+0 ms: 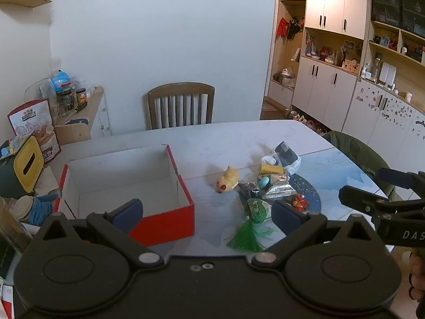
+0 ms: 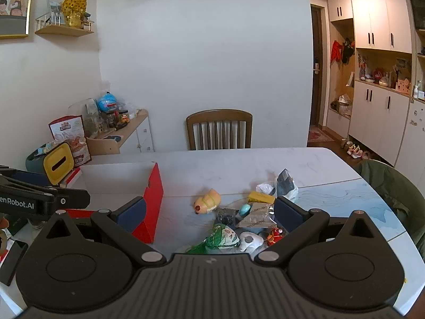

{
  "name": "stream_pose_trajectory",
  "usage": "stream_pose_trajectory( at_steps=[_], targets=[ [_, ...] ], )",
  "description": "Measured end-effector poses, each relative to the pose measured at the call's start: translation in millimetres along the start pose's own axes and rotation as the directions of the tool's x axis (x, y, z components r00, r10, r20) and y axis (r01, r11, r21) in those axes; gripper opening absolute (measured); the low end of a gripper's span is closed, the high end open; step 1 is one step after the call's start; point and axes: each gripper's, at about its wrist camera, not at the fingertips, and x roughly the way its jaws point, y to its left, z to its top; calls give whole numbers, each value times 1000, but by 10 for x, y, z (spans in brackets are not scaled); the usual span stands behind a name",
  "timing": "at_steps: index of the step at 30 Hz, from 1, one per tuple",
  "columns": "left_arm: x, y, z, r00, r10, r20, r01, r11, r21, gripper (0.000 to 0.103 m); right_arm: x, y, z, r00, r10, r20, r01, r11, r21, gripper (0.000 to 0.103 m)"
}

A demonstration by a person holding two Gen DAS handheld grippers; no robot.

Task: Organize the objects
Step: 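Move both tools toward the pile of items on the table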

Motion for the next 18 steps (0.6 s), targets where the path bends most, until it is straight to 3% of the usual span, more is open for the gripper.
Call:
stream_pose_trajectory(
  at_steps=[18],
  targets=[
    [60,-9,31,1000,11,-5,-11,1000,22,103,42,-56,-7,1000,2,7,-2,1000,0,103]
  ],
)
